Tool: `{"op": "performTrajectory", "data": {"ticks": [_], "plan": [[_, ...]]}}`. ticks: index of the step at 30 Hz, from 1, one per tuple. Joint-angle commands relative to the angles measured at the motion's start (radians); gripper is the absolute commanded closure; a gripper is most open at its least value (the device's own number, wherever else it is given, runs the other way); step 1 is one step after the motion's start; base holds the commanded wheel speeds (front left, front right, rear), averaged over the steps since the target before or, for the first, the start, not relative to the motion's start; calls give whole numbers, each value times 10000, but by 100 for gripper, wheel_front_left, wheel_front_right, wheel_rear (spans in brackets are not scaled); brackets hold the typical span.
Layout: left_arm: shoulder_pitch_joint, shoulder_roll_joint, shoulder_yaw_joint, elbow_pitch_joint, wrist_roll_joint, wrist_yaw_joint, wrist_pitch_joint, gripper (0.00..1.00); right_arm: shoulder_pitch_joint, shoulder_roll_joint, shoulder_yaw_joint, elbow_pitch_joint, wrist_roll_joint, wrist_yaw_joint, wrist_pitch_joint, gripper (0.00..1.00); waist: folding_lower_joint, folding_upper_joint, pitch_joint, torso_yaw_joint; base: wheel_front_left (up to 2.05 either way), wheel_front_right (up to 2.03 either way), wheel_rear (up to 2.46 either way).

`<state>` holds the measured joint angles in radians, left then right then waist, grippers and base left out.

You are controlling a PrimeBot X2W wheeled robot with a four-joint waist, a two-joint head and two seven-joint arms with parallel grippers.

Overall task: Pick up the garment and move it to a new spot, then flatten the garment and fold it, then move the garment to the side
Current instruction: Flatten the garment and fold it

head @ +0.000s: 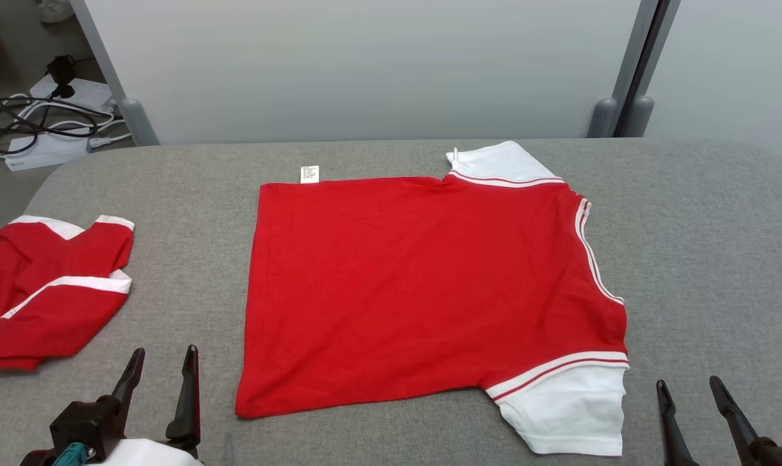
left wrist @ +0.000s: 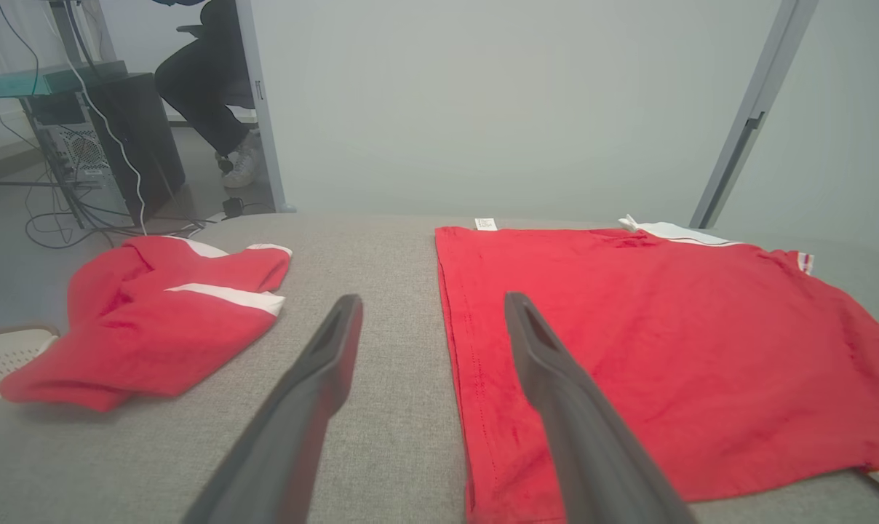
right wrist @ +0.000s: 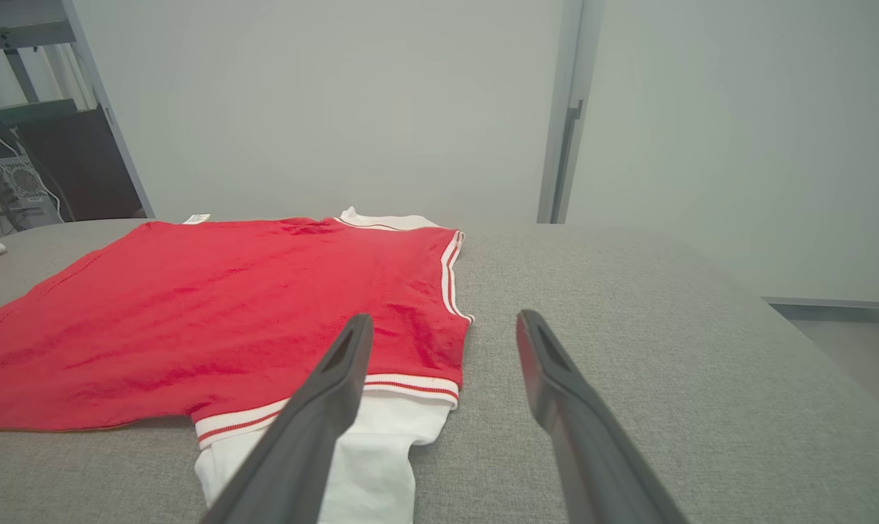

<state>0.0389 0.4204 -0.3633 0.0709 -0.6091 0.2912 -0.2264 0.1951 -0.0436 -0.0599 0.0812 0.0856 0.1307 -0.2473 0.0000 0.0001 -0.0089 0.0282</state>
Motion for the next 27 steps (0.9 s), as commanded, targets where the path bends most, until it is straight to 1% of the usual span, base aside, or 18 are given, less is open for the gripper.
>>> {"op": "performTrajectory", "data": {"ticks": [1, 6, 12, 13, 23, 27], "plan": [[-268, 173, 371, -173, -36, -46, -82, 0, -273, -171, 190, -224, -47, 0, -137, 0, 0, -1, 16, 16, 0, 0, 0], [-336, 146, 258, -118, -111, -126, 64, 0, -331, -145, 208, -176, -1, 0, -140, 0, 0, -1, 115, 18, 0, 0, 0], [-565, -112, -195, 375, -390, -580, 522, 0, -633, -111, 341, 322, 173, 0, 9, 0, 0, -1, 631, -182, 0, 0, 0], [-565, -112, -195, 375, -390, -580, 522, 0, -633, -111, 341, 322, 173, 0, 9, 0, 0, -1, 631, -182, 0, 0, 0], [-1414, -713, -639, 2040, -783, -1499, 553, 0, -1320, -85, 977, 1972, 398, 0, 84, 0, 0, -1, 1629, -382, 0, 0, 0], [-1592, -839, -708, 2748, -899, -1724, 533, 0, -1453, -78, 1346, 2572, 549, 0, 32, 0, 0, -1, 1728, -430, 0, 0, 0]]}}
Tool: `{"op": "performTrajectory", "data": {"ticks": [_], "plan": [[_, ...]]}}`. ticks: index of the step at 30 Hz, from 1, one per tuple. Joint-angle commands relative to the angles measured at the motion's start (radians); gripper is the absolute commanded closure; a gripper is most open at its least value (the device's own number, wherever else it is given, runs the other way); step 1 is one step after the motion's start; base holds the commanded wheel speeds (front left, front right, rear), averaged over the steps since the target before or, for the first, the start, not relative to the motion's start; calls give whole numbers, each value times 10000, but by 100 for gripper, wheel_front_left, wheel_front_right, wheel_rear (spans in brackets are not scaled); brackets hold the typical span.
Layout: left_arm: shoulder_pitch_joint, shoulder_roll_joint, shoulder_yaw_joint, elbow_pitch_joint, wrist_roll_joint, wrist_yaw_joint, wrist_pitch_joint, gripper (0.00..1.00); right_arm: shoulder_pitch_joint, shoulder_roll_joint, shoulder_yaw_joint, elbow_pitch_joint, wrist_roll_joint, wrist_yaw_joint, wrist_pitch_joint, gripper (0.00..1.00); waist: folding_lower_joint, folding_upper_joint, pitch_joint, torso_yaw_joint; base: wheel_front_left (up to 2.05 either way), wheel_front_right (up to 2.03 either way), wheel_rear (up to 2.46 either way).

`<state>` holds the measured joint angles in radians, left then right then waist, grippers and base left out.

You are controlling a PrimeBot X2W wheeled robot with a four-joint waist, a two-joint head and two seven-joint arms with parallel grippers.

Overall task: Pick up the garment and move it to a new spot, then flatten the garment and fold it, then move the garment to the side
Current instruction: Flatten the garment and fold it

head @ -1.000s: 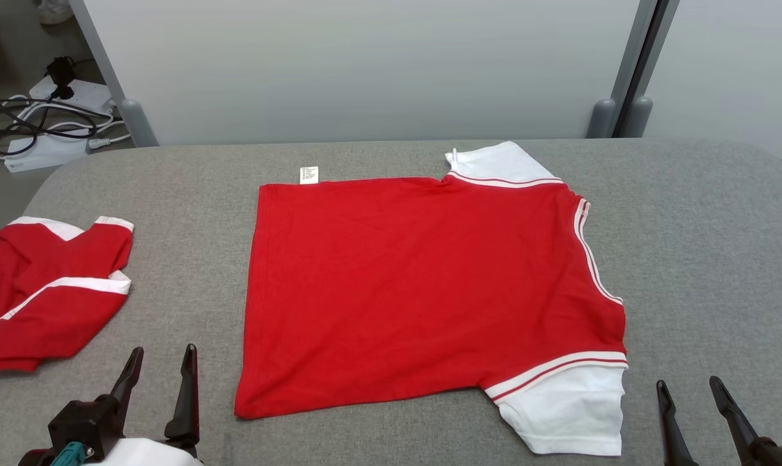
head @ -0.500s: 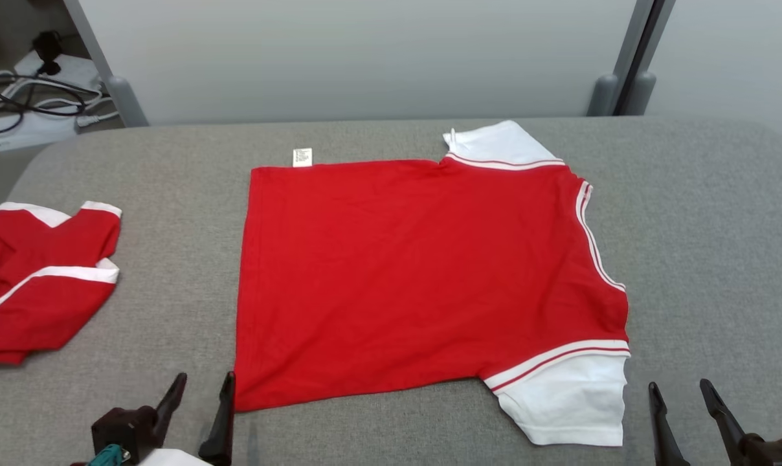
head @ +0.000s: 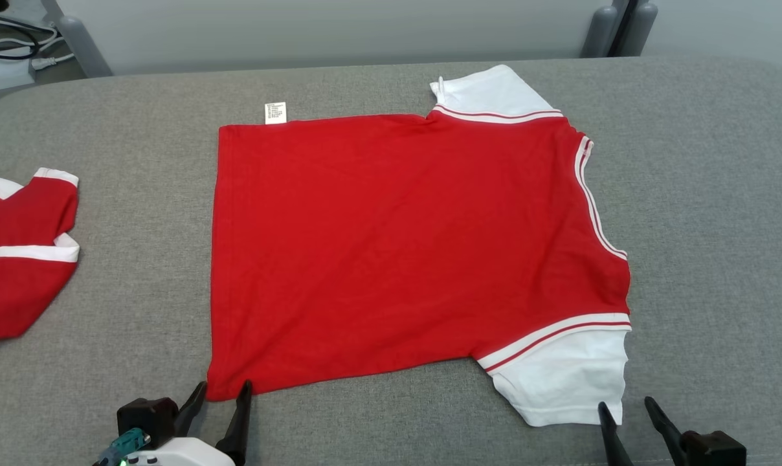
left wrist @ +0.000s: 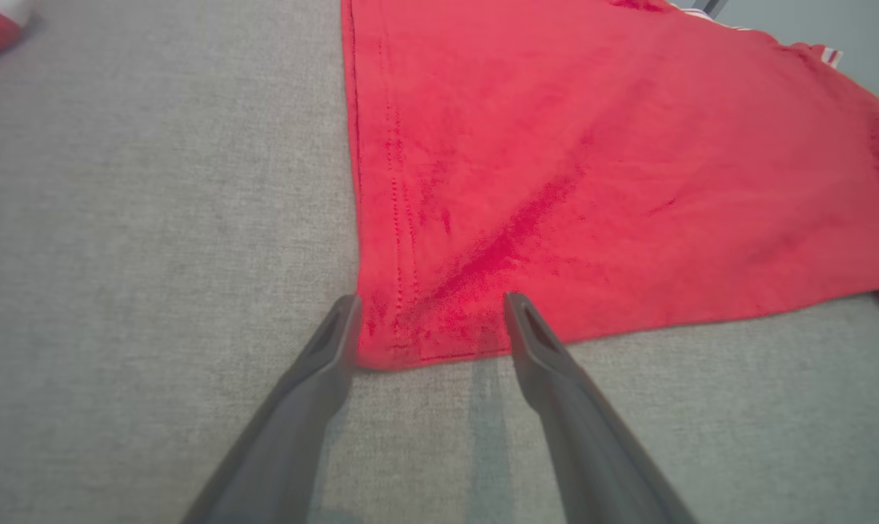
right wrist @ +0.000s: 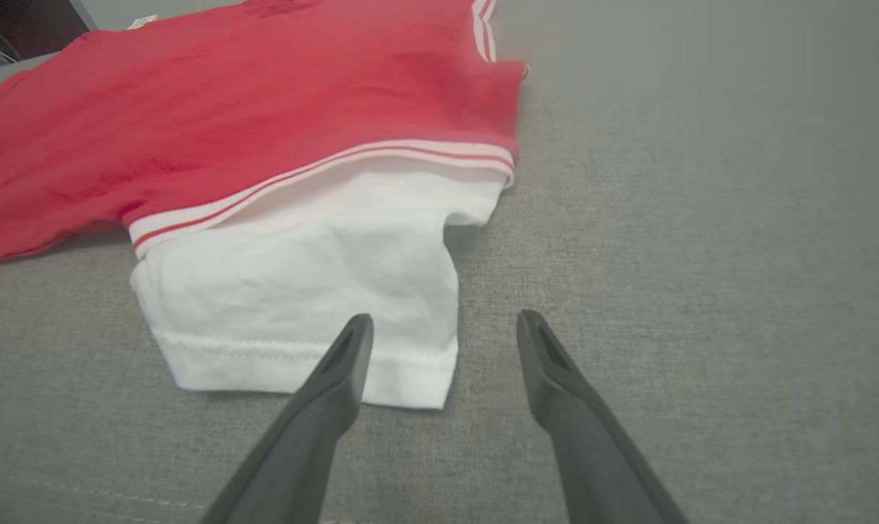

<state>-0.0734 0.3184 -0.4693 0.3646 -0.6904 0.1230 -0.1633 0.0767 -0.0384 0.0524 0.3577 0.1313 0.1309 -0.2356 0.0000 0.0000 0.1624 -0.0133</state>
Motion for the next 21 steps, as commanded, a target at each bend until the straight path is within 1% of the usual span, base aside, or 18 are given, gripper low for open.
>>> {"op": "performTrajectory", "data": {"ticks": [1, 7, 12, 13, 14, 15, 16, 21], "plan": [[-505, 160, 376, -46, -128, -76, -125, 0, -324, -128, 315, -84, 128, -2, -105, 0, 0, 0, 51, -35, 0, 0, 0], [-693, 26, 470, 660, -358, -260, -229, 0, -684, -123, 692, 561, 277, -2, -181, 0, 0, 0, 195, -115, 0, 0, 0], [-936, -129, 463, 1118, -464, -494, -369, 0, -966, -121, 859, 1127, 413, -2, -218, 0, 0, 0, 295, -69, 0, 0, 0], [-972, -141, 424, 1193, -493, -570, -307, 0, -1005, -121, 905, 1213, 420, -2, -221, 2, 0, 0, 302, -64, 0, 0, 0], [-1008, -155, 406, 1247, -515, -631, -299, 29, -1036, -120, 937, 1276, 450, -2, -224, 56, 0, 0, 309, -56, 0, 0, 0], [-1042, -168, 387, 1298, -529, -685, -297, 73, -1061, -120, 972, 1325, 489, -2, -228, 75, 0, 0, 317, -43, 0, 0, 0], [-1065, -185, 355, 1365, -567, -762, -242, 100, -1082, -120, 991, 1374, 523, -2, -231, 100, 0, 0, 319, -32, 0, 0, 0], [-1106, -255, 307, 1521, -637, -894, -276, 100, -951, -119, 967, 1384, 755, -2, -246, 100, 0, 0, 302, 61, 0, 0, 0]]}}
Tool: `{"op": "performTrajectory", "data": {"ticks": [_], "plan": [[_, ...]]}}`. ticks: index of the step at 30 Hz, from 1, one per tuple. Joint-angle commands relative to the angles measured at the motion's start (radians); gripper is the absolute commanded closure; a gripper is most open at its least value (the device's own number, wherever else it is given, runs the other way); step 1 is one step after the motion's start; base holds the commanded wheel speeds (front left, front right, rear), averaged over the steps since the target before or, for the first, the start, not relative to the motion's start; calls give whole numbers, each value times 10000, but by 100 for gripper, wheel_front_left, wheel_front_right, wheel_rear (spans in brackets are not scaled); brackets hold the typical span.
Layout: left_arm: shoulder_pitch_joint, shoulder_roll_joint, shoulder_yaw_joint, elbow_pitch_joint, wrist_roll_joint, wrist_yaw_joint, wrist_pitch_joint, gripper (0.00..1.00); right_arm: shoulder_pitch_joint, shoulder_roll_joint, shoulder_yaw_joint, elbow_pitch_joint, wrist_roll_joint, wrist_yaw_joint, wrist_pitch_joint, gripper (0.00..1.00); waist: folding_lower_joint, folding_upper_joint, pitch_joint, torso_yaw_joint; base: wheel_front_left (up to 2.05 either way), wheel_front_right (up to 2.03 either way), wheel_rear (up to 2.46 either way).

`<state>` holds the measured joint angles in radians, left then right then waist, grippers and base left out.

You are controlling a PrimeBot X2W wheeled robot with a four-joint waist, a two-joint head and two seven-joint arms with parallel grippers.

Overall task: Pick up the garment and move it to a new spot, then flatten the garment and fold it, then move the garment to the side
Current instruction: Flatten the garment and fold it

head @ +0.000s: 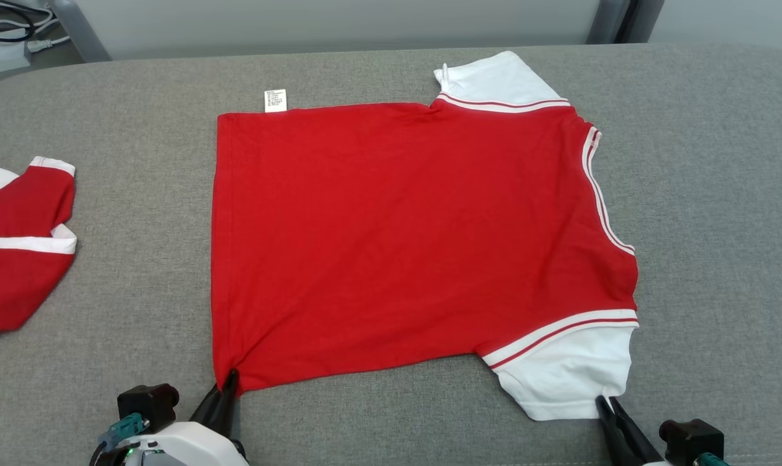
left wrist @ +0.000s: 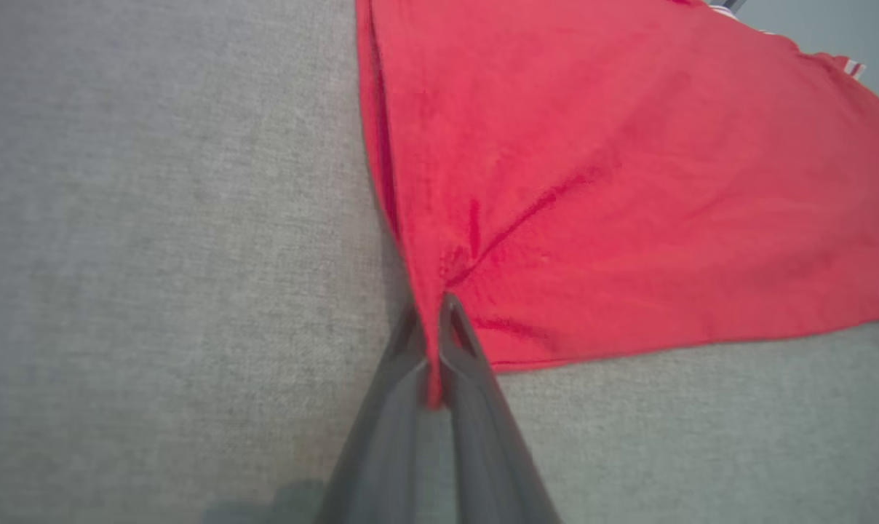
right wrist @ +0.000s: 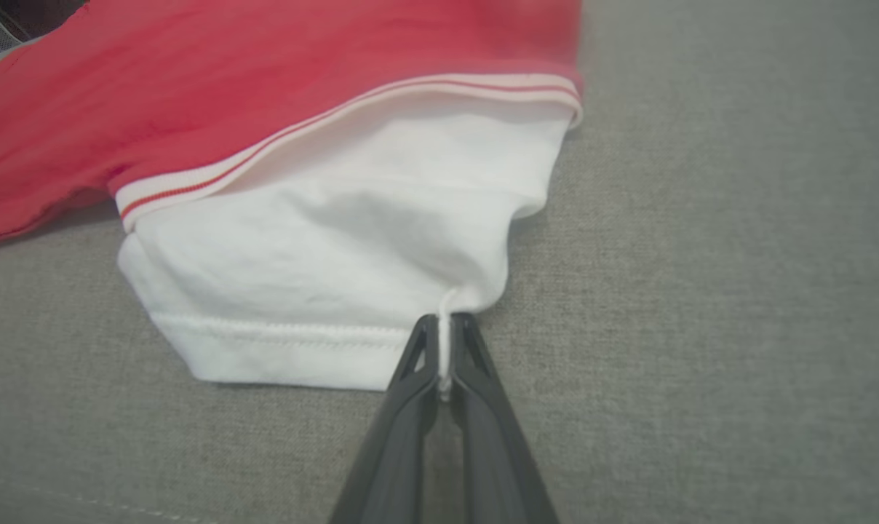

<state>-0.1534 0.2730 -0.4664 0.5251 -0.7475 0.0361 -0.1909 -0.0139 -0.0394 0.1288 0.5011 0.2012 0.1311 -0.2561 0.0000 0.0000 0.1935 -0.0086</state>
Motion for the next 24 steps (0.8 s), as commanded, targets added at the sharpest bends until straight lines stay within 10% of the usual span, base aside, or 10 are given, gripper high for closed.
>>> {"op": "performTrajectory", "data": {"ticks": [1, 24], "plan": [[-274, 182, 267, -81, -99, -37, 29, 100, 38, -110, 169, -144, 92, -4, -43, 100, 0, 0, -13, 32, 0, 0, 0], [1827, 1442, 931, -2714, -532, 1273, 712, 100, 3668, -109, -573, -4801, 573, -4, 936, 100, 0, 0, 242, -127, 0, 0, 0]]}}
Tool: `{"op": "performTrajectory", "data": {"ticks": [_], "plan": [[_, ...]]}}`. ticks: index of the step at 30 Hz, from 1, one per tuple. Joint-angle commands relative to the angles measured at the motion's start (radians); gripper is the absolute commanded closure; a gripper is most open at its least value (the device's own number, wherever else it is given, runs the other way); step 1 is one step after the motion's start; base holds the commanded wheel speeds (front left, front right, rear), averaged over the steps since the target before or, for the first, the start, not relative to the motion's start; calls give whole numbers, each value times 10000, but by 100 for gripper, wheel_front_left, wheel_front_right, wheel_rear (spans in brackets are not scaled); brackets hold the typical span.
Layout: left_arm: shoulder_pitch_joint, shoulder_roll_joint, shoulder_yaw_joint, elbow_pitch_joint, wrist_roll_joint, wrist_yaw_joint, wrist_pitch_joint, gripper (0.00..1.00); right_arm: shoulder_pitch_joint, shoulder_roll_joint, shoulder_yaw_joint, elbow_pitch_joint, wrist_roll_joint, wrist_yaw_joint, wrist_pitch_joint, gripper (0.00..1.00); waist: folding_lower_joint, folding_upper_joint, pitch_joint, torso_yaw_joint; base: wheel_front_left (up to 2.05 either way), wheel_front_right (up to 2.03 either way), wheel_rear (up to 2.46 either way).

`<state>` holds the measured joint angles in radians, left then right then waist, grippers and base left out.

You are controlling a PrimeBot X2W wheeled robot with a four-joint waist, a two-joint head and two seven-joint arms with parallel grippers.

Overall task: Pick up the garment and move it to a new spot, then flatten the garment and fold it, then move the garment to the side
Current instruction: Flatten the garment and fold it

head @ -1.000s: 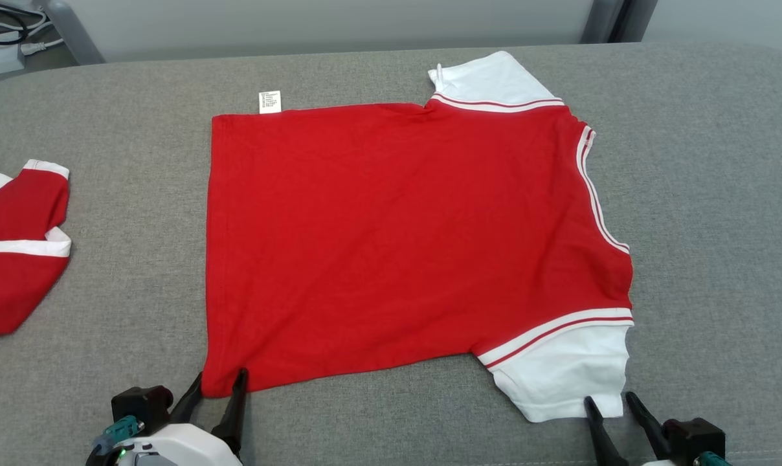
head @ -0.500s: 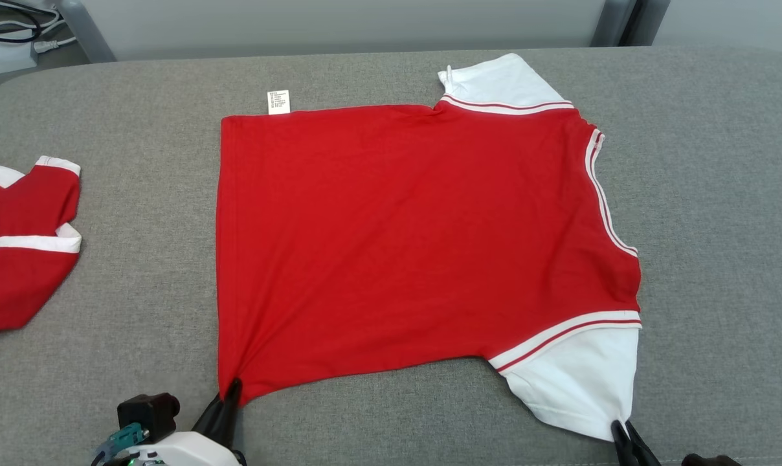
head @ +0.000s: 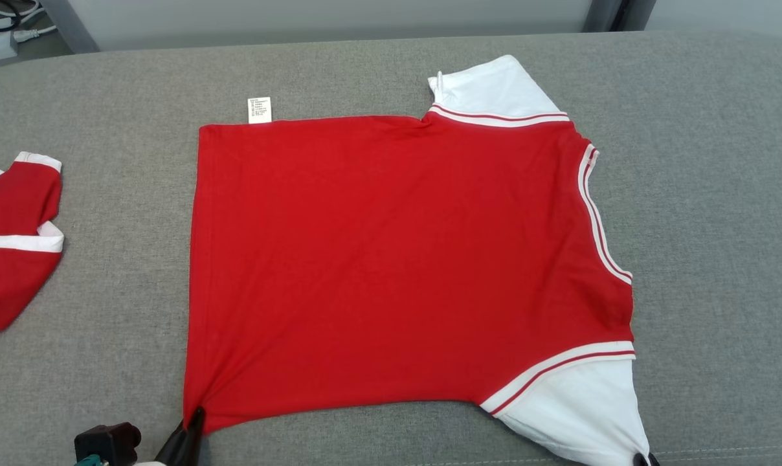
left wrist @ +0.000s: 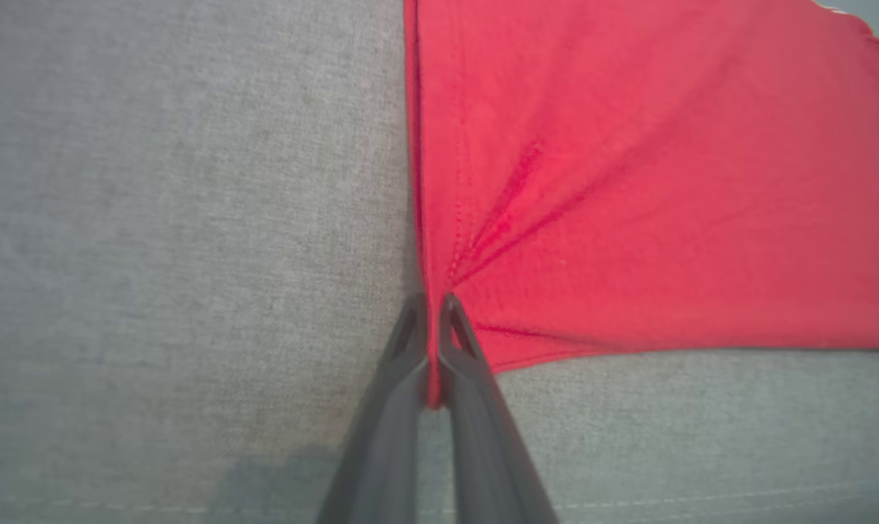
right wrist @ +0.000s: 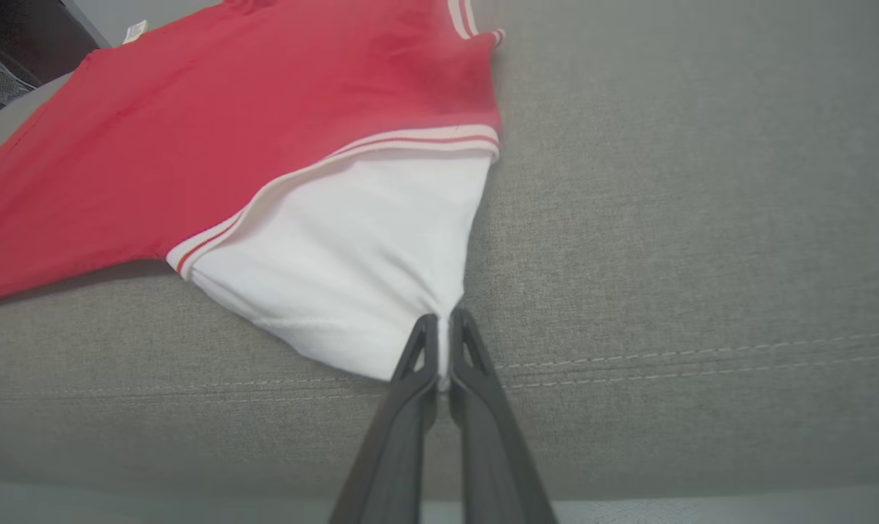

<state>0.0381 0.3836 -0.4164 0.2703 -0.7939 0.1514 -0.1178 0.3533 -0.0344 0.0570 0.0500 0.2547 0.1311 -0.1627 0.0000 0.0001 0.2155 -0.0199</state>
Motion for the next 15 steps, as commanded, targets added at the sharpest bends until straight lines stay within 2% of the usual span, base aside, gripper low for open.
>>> {"op": "performTrajectory", "data": {"ticks": [1, 7, 15], "plan": [[-45, 368, 446, -294, -70, 175, 10, 100, 61, -159, 128, -454, 22, -4, 64, 100, 0, -1, 41, -24, 0, 0, 0], [-77, 495, 475, -940, -6, 429, 159, 100, -326, -158, -189, -1145, 116, -4, 268, 100, 0, -1, 134, -87, 0, 0, 0], [-906, 731, 555, -2036, 180, 734, 577, 100, -2086, -158, -447, -1346, 234, -4, 480, 100, 0, -1, 475, 23, 0, 0, 0]]}}
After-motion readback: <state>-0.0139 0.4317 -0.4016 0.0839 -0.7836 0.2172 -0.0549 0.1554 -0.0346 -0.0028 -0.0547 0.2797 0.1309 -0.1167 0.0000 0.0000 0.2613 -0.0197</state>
